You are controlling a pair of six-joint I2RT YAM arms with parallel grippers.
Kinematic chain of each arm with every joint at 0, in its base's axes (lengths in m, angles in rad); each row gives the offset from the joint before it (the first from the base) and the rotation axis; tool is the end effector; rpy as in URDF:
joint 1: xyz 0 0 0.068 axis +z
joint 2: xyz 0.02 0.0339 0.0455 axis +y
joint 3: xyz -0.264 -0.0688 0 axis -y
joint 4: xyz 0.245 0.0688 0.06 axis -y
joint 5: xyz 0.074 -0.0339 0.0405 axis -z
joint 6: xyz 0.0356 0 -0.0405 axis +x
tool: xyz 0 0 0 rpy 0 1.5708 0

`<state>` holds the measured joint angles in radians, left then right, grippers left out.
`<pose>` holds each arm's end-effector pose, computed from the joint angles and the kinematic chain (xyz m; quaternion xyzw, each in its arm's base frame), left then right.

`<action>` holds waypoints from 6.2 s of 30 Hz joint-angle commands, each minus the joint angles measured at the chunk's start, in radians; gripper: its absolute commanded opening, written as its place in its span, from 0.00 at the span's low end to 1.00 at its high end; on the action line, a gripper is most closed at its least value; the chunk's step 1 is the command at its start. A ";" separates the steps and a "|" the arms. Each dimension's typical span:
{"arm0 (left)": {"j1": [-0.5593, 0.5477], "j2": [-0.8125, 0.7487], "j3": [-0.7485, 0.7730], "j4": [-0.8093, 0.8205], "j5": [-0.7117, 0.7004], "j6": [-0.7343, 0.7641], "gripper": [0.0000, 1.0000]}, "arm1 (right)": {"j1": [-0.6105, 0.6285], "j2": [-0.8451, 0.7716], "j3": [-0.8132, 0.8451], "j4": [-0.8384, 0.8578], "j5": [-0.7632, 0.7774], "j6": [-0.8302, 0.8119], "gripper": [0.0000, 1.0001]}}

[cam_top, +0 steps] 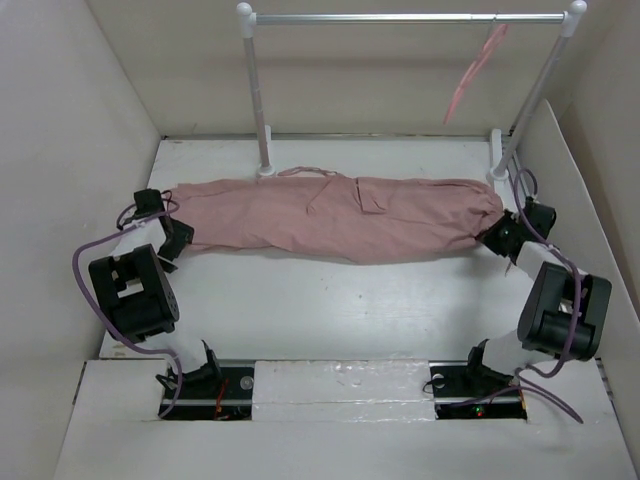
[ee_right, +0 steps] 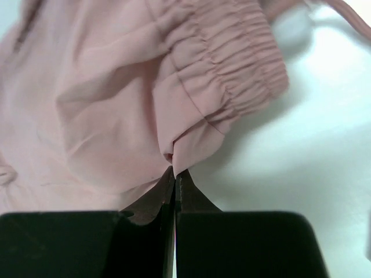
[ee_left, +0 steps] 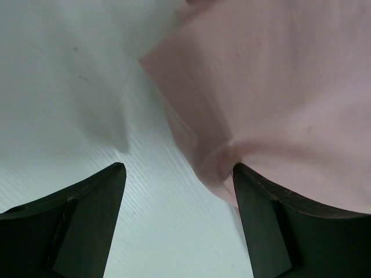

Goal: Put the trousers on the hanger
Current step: Fold the trousers at the center of the board.

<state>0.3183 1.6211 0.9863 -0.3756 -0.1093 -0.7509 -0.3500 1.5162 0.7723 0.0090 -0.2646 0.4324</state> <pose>0.3068 0.1052 0.1875 -0.5019 0.8180 -0.0080 0.2810 0.2915 -0.0965 0.1827 0.2959 0.8579 0.1370 0.3970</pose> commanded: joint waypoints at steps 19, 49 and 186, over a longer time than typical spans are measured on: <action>-0.012 0.086 -0.021 0.067 0.215 0.001 0.66 | -0.238 -0.289 -0.166 -0.199 -0.130 -0.276 0.00; 0.053 -0.256 -0.044 -0.304 -0.234 0.064 0.01 | -0.273 -0.527 -0.120 -0.613 -0.051 -0.363 0.28; -0.607 -0.312 -0.173 0.011 -0.072 0.131 0.61 | 1.264 -0.485 -0.275 -0.272 0.258 -0.061 0.02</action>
<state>-0.2943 1.3682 0.7643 -0.3511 -0.1699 -0.6174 0.8993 1.0798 0.4969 -0.2306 -0.0071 0.3553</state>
